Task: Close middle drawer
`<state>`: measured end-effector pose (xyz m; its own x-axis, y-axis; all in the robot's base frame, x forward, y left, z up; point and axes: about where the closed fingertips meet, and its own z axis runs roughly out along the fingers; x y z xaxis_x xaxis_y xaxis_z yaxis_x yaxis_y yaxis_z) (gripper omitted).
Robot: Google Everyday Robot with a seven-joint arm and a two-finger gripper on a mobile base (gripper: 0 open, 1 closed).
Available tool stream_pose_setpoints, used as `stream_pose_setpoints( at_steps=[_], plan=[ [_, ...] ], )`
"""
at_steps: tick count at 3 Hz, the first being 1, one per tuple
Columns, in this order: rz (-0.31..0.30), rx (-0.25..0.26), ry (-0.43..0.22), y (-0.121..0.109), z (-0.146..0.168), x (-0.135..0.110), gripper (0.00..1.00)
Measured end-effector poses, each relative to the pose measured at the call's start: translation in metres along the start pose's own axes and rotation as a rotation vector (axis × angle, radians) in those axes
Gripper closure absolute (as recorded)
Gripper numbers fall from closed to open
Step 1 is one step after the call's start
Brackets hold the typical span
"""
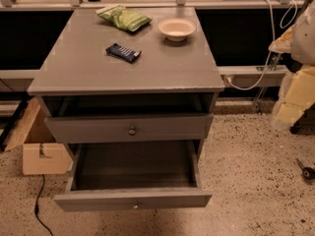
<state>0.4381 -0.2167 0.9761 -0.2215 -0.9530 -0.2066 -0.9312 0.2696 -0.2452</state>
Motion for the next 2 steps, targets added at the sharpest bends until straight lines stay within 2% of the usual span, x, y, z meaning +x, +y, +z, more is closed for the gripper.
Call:
stream_pose_setpoints(
  at_steps=[1, 2],
  plan=[
    [0.0, 0.0, 0.0, 0.0, 0.0, 0.0, 0.0],
    [0.05, -0.014, -0.04, 0.009, 0.026, 0.001, 0.0]
  ],
)
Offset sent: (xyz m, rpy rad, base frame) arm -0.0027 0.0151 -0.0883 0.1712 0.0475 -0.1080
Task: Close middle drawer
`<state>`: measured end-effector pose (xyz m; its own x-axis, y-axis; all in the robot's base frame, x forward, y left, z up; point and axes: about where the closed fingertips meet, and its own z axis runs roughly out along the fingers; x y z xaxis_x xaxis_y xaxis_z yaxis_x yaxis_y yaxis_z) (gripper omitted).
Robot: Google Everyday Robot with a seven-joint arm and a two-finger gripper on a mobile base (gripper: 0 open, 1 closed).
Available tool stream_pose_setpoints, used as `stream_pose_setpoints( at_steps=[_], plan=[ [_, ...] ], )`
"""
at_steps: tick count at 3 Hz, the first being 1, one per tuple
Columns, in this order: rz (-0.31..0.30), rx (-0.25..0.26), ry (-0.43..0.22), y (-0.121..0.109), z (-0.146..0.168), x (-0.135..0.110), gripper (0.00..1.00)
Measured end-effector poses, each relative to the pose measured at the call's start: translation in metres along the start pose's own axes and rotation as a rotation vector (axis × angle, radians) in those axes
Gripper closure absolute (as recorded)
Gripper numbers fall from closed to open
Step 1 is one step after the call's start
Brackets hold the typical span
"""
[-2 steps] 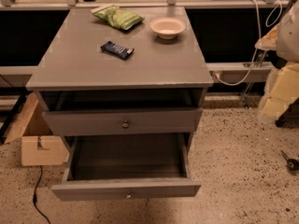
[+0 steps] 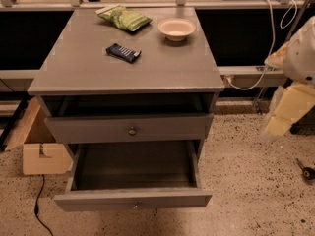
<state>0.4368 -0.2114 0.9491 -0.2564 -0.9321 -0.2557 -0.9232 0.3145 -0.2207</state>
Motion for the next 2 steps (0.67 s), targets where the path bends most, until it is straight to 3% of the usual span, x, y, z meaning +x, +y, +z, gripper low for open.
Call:
stream_pose_setpoints(
  at_steps=[2],
  plan=[
    [0.193, -0.088, -0.123, 0.046, 0.113, 0.005, 0.0]
  ],
)
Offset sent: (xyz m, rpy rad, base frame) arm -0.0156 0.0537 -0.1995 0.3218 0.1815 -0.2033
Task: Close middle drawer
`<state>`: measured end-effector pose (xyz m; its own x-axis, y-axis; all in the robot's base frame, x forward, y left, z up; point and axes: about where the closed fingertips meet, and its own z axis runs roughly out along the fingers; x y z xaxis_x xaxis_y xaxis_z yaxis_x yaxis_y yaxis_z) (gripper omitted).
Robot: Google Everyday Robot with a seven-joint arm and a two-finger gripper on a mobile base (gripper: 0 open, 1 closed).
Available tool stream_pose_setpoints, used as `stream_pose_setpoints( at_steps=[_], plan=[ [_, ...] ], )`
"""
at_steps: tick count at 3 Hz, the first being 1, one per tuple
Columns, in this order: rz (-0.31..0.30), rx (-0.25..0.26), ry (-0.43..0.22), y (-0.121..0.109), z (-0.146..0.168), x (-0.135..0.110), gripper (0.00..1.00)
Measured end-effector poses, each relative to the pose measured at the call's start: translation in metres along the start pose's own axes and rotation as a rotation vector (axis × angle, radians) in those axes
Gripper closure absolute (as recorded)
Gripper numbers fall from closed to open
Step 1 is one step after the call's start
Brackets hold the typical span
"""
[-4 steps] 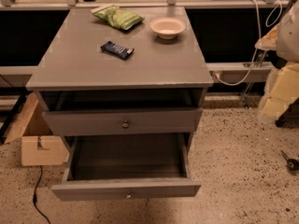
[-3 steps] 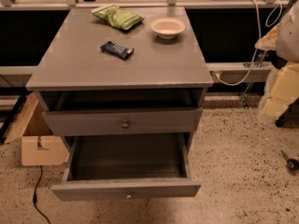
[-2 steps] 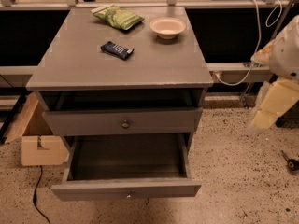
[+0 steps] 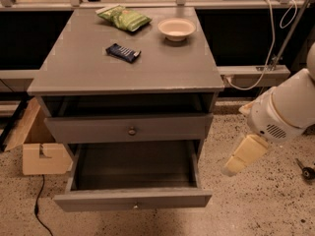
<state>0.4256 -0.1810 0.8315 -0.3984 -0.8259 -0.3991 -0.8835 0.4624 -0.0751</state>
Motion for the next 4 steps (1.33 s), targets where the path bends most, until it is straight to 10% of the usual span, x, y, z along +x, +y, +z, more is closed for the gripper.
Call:
stream_pose_setpoints(
  at_steps=[2, 4],
  plan=[
    [0.02, -0.013, 0.024, 0.004, 0.018, 0.01, 0.0],
    [0.181, -0.076, 0.08, 0.033, 0.168, 0.092, 0.04]
  ],
)
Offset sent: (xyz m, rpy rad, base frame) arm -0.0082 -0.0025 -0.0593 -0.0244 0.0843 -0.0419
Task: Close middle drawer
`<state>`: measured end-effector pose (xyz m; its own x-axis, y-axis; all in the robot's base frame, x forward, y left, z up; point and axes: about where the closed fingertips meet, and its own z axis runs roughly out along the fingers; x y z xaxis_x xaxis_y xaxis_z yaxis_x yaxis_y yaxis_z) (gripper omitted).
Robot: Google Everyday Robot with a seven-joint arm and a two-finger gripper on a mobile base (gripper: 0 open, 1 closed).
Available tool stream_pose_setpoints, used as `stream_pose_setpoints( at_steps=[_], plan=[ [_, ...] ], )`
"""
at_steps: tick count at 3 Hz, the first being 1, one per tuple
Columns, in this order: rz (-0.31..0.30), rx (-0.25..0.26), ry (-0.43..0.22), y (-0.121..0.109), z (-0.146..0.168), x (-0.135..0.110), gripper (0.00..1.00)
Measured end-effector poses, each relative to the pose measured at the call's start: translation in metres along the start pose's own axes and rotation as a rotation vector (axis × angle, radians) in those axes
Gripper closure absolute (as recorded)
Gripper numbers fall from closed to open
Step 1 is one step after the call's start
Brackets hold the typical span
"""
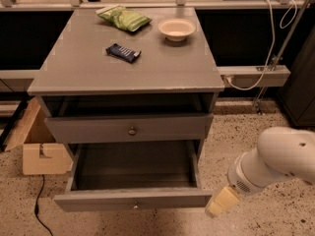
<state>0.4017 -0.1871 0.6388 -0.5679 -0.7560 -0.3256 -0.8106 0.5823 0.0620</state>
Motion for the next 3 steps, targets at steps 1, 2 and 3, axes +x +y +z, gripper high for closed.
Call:
stream_pose_setpoints(
  at_steps=[1, 2, 3],
  plan=[
    [0.055, -0.053, -0.012, 0.004, 0.057, 0.021, 0.27],
    [0.088, -0.12, -0.033, 0.013, 0.119, 0.03, 0.5],
    [0.107, -0.173, -0.066, 0.014, 0.176, 0.025, 0.81]
  ],
)
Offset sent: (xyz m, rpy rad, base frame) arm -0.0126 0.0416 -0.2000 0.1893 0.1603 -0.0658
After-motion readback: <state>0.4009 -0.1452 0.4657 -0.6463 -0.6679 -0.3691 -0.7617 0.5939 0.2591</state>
